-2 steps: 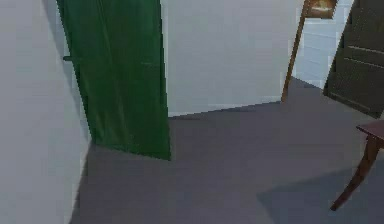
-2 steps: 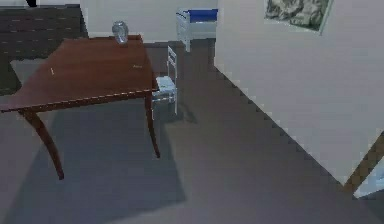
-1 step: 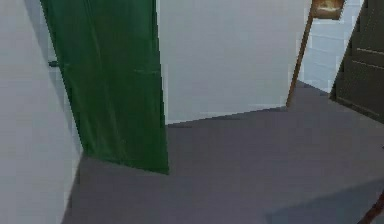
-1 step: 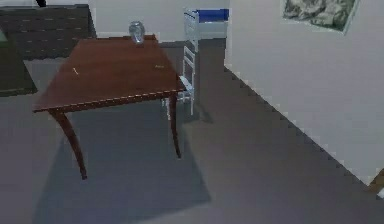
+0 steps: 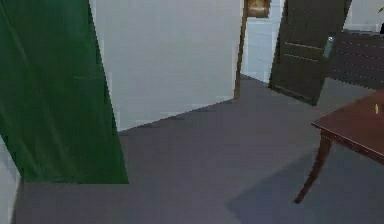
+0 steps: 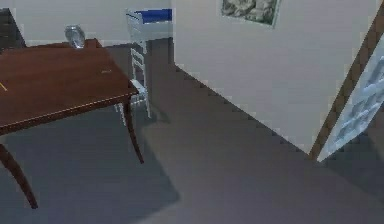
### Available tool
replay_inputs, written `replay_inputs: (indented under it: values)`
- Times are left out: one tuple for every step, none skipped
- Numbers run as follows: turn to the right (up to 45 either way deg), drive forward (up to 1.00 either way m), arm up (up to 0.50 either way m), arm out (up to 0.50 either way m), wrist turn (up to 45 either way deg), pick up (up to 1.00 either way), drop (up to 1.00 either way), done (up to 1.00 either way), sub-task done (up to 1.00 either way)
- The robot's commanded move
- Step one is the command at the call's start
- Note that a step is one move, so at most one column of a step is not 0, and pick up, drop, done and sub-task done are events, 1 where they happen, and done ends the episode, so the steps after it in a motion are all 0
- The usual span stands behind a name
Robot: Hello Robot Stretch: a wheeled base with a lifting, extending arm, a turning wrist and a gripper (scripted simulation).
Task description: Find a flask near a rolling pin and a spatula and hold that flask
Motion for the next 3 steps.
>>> replay_inputs:
  values:
    - [0.0, 1.0, 0.0, 0.0, 0.0, 0.0, 0.0, 0.0, 0.0]
    - [24.0, 0.0, 0.0, 0.0, 0.0, 0.0, 0.0, 0.0, 0.0]
    - [0.0, 0.05, 0.0, 0.0, 0.0, 0.0, 0.0, 0.0, 0.0]
